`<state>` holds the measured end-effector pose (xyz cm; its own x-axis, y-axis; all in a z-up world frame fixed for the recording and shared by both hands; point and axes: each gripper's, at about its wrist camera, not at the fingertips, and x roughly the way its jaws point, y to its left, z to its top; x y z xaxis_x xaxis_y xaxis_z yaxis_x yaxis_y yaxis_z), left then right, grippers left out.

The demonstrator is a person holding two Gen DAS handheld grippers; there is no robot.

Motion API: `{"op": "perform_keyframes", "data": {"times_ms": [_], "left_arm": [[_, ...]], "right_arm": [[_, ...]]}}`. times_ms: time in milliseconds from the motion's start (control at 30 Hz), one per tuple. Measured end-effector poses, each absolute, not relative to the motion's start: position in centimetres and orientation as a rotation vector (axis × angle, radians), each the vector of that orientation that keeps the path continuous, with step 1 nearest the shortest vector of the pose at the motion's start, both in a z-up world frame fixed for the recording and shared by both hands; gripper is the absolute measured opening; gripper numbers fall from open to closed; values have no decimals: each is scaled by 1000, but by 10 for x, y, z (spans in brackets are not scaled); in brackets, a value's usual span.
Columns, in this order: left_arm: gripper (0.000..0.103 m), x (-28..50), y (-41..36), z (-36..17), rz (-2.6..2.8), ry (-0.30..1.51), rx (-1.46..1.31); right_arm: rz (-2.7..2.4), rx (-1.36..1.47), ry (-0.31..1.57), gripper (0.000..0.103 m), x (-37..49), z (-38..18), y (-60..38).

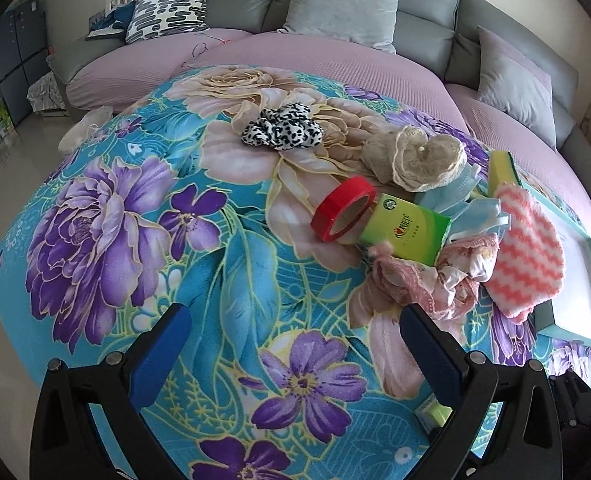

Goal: Organize soft objects
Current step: 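Grasp the pink cloth bundle with the left gripper while the right grasps a green tissue pack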

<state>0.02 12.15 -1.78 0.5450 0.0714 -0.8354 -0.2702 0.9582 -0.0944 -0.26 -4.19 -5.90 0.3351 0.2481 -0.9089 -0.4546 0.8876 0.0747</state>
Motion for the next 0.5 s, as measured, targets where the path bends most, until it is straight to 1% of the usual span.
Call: {"op": "perform_keyframes", "data": {"times_ms": [267, 500], "left_arm": [[103, 5, 115, -16, 193, 1005, -229], [103, 16, 96, -7, 156, 1033, -221]], "right_arm": [[412, -256, 1114, 101, 6, -73, -18], [326, -173, 1109, 98, 19, -73, -41]]}}
